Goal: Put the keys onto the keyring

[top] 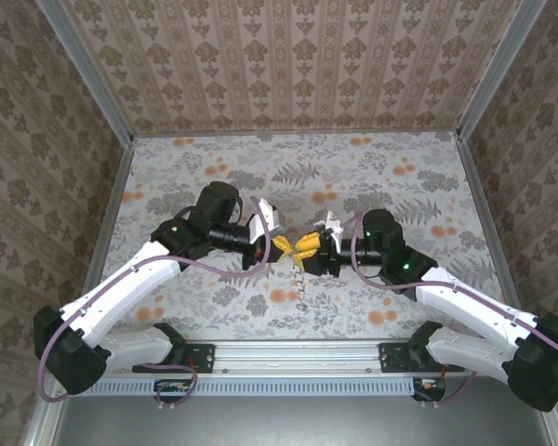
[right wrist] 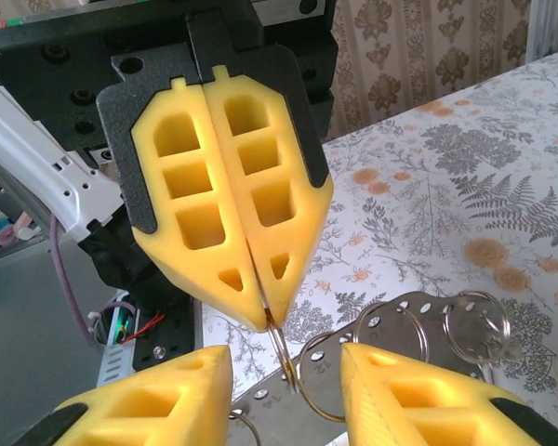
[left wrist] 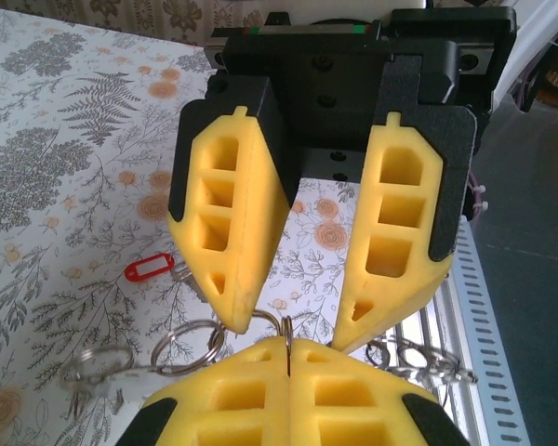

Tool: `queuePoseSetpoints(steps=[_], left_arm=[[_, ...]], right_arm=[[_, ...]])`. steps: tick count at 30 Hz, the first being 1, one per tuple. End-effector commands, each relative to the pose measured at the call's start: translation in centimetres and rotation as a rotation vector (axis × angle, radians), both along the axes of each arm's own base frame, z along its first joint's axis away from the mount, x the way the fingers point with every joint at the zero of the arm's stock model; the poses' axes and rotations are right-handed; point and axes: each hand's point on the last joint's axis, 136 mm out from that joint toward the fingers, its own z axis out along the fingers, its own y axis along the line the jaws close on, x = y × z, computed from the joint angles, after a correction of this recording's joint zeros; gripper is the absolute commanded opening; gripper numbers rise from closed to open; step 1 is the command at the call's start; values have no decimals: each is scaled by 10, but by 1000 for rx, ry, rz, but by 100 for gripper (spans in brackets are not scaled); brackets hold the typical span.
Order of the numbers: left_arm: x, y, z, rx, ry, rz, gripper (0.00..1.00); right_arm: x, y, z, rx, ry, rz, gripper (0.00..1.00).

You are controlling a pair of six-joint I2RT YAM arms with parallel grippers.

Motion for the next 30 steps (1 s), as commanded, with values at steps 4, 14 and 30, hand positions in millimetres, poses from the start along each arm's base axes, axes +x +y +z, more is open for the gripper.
queuePoseSetpoints(steps=[4,14,30], left_arm=[[-3,-3,13,-35,-40,-36,0],[-6,-5,15,-45,-34,-51,0],[-5,-5,18,-55,-32,-46,0]], right_arm=[[-7,7,15,23,-39,61,34],[-5,12,16,29,-46,70,25],[-15,10,20,65,-102,92,0]])
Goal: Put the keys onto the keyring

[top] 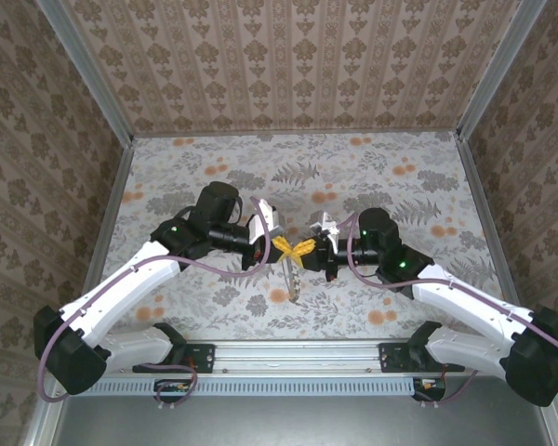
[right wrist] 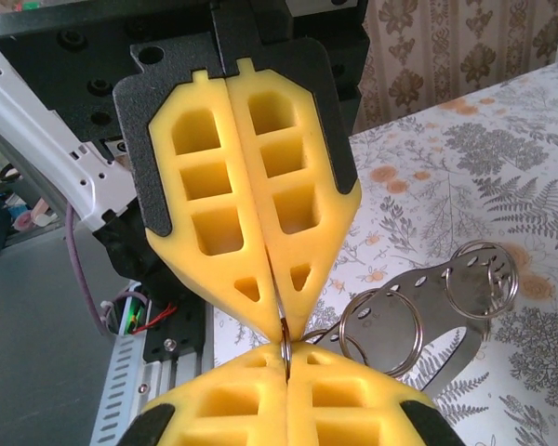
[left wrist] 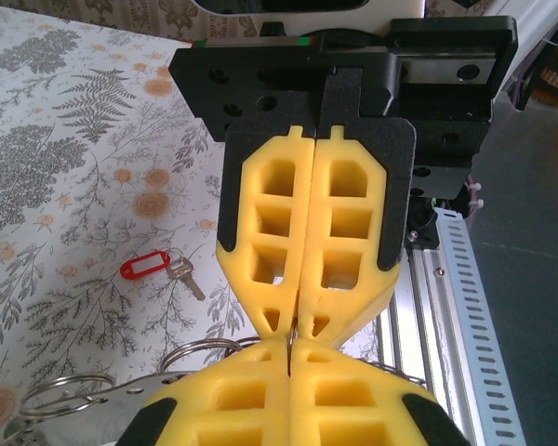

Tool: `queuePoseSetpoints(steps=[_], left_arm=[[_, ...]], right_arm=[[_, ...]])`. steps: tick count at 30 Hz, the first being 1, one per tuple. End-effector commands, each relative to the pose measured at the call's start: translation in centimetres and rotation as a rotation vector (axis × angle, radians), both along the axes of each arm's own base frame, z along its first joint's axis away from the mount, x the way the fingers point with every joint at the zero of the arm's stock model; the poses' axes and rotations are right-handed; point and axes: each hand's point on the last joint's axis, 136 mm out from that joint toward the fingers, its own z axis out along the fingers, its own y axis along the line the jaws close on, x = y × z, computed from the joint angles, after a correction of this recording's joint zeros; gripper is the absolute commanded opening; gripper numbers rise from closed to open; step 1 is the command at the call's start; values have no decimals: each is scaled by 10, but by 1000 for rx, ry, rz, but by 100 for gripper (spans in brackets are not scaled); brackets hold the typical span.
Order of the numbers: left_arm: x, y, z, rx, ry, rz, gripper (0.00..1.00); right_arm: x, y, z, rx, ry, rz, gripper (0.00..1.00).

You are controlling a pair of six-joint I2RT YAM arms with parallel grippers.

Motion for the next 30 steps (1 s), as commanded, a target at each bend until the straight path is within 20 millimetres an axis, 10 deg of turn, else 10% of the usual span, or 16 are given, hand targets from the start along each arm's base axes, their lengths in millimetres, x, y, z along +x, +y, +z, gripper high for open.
queuePoseSetpoints(steps=[1,4,7,30], left_arm=[[-1,-4,20,-68,-33,-29,0],[0,3,27,-127,7,-20,30],[0,8,25,-154,15,-5,39],[-2,7,51,-346,-55,1,26]], right_arm=[[-10,2,21,72,-88,37,0],[-8,-1,29,120,-92,20,0],[-7,-4,45,202,-91,9,0],[2,-9,82,462,-64,0,0]])
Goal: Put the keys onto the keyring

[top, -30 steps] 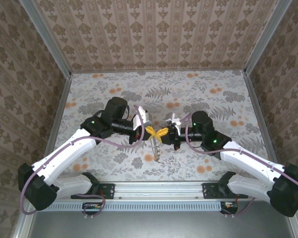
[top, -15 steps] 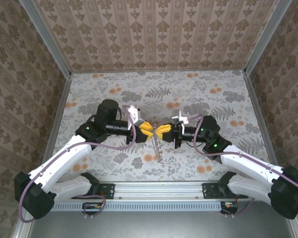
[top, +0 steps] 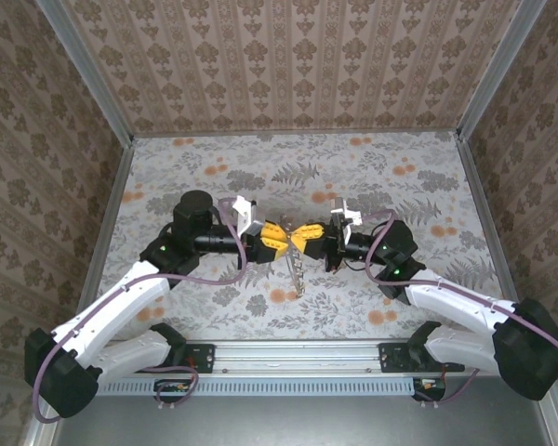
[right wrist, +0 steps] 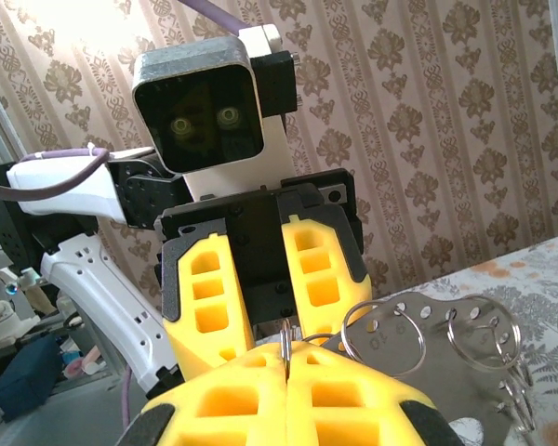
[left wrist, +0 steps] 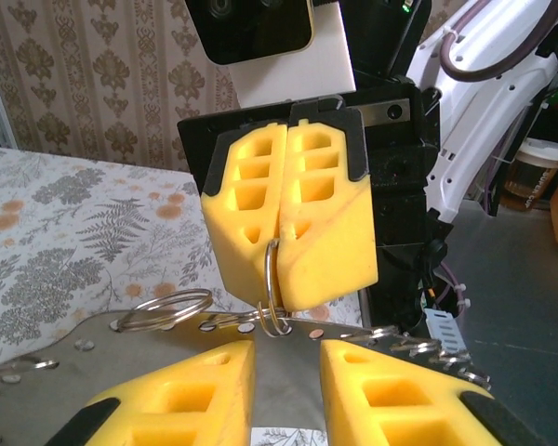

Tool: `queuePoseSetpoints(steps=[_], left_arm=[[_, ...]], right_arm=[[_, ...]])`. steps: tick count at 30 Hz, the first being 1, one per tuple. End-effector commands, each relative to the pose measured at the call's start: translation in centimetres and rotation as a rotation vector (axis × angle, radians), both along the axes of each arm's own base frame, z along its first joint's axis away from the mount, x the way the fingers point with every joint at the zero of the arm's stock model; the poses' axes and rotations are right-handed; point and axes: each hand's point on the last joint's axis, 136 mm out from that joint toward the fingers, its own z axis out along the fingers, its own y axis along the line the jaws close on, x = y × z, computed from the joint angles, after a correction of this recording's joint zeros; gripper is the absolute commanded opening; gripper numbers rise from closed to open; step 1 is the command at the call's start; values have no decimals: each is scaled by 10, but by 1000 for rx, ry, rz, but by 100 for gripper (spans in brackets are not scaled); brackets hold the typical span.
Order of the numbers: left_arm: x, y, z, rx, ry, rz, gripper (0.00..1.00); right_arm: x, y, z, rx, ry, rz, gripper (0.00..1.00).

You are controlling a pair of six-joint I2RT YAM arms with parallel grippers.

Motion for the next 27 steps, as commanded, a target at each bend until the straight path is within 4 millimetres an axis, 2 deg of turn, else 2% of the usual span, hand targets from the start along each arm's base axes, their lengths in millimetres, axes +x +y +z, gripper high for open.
queuePoseSetpoints(steps=[1,6,21,27], left_arm=[[-1,0,10,-45,-21,-12,26],[-4,3,19,-65,-39,-18,26],[-2,-4,26,-76,-39,-63,18],[-3,-7,27,-77,-35,-88,11]], right_arm=[[-6,-3,12,45,-37,18,0],[-5,-2,9,32,-40,16,0],[-14,4,1,-21,-70,54,0],[-14,6,0,-34,-75,59,0]])
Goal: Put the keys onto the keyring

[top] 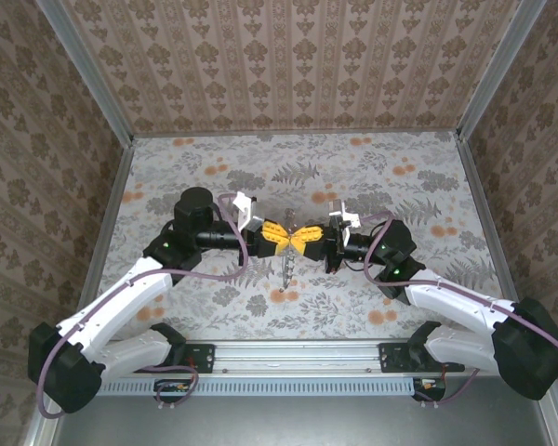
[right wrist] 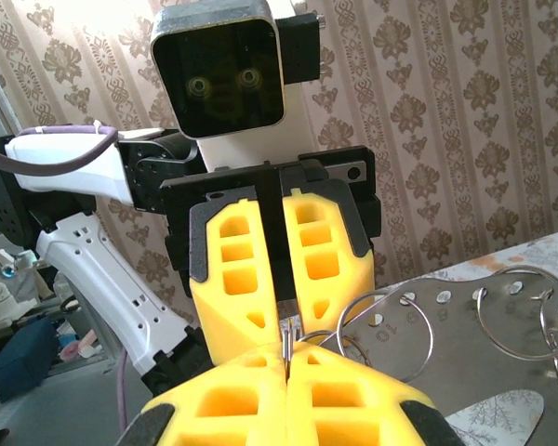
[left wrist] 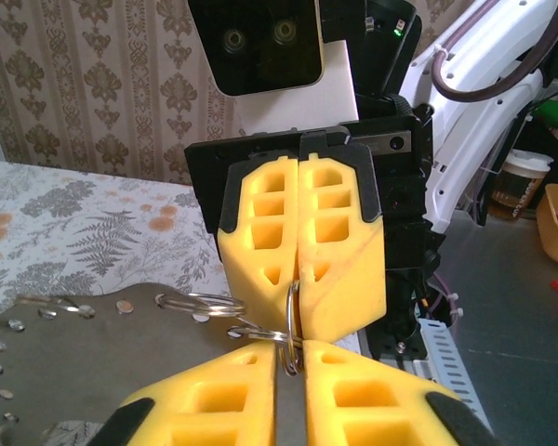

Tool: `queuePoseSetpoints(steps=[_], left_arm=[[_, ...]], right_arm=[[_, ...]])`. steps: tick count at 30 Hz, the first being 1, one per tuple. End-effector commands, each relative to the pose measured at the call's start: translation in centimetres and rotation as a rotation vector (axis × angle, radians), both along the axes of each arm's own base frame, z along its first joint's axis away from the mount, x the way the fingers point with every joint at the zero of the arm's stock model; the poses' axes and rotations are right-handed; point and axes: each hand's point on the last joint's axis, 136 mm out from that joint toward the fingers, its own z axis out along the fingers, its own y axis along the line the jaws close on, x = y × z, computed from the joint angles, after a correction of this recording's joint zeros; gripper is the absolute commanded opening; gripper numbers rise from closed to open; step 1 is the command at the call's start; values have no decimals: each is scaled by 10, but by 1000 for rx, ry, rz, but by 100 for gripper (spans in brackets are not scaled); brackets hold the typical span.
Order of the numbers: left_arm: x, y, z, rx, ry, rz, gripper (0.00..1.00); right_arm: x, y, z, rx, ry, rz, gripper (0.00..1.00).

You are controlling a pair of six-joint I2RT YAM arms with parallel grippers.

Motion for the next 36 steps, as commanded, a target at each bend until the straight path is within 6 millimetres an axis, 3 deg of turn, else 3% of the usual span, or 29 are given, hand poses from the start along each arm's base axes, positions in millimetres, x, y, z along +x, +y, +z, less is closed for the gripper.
queuePoseSetpoints(steps=[1,5,13,18,21,29,36], left_arm=[[-7,-4,25,-54,-53,-57,9],[-9,-5,24,-45,-48,-75,0],[-13,-2,19,-11,-53,-83,0],[-4,0,3,82,-77,-22,0],[-1,0,-4,119,-99,0,0],[-2,3,-11,174,-125,6,0],[-4,4,-15,217,-137,2,0]], right_arm=[[-11,4,7,-2,-48,44,0],[-9,6,5,-12,-45,44,0],[0,9,-7,-62,-29,14,0],[7,8,-28,-158,-8,-33,24],[8,7,-42,-207,17,-40,30],[7,-5,-65,-311,41,-101,30],[8,-8,-69,-340,35,-112,25]])
